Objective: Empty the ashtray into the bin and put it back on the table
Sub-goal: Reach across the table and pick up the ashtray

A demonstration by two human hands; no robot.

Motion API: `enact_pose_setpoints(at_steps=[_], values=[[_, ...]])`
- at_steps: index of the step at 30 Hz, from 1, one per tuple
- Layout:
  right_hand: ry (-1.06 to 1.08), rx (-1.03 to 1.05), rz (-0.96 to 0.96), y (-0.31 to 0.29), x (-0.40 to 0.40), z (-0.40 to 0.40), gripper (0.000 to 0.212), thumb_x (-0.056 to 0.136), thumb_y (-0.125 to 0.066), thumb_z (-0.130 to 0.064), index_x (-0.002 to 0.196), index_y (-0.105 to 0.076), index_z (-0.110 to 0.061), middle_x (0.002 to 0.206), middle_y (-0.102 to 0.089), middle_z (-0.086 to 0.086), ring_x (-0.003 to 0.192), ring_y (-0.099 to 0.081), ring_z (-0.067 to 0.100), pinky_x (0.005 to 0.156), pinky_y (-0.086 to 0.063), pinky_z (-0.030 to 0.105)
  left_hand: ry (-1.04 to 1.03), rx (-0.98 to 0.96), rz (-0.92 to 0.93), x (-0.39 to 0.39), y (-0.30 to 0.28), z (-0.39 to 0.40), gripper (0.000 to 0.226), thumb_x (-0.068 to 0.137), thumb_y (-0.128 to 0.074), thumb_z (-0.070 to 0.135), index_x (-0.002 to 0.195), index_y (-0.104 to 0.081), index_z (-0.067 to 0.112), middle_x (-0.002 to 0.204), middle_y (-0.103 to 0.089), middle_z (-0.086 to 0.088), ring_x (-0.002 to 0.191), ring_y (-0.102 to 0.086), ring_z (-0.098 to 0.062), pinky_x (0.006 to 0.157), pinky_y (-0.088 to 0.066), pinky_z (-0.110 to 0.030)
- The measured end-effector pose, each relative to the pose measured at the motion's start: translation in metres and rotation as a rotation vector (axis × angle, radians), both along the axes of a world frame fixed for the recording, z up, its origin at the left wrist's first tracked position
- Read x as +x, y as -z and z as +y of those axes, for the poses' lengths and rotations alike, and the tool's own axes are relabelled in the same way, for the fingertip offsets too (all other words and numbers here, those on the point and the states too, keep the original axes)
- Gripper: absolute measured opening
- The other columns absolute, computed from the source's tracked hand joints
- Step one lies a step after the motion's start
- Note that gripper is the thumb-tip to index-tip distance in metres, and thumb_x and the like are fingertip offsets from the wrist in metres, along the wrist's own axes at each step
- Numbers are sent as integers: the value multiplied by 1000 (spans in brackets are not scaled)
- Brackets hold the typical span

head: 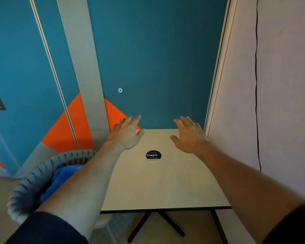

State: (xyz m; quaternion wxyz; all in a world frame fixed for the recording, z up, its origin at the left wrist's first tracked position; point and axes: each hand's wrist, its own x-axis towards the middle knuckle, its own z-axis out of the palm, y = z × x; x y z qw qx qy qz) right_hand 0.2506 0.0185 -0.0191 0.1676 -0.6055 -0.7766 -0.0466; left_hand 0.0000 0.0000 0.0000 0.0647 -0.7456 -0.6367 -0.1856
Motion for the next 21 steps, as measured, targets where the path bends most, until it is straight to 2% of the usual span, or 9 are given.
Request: enact_pose_setpoints(at_steps=[7,21], values=[[-3,-33,-51,18,7,32,69,93,-45,-53,150,-19,-23,163,-13,9,149,-8,32,118,-14,53,-21,-57,15,10,31,42,67,96,-38,56,153,-23,25,156,-34,-8,140,-32,-32,109,-35,-50],[93,-132,-54,67,-21,170,69,92,-44,-55,149,-22,-24,162,-16,9,148,-14,36,117,-16,55,72,-191,15,-17,78,197,66,97,-36,54,153,-22,23,159,-28,-9,143,-27,-32,111,-32,-51]])
